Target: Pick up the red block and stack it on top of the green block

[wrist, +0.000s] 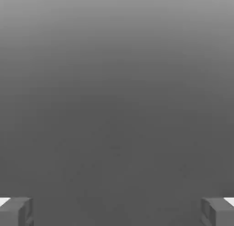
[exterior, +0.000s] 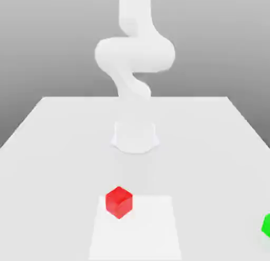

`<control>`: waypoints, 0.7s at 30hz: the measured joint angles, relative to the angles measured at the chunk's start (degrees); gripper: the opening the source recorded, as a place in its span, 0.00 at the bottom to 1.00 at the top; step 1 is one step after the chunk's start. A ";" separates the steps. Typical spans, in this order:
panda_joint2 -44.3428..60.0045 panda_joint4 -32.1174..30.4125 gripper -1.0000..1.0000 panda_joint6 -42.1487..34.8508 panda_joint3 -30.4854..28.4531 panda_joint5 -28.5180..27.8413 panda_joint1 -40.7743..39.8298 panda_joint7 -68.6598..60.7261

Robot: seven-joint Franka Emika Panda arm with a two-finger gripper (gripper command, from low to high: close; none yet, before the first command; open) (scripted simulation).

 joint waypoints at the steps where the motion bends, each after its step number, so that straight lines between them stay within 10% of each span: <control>1: 1.96 -1.58 0.50 1.37 -1.15 -0.08 0.76 -2.56; 21: 43.57 -28.06 0.50 30.60 -13.89 2.08 8.69 -50.84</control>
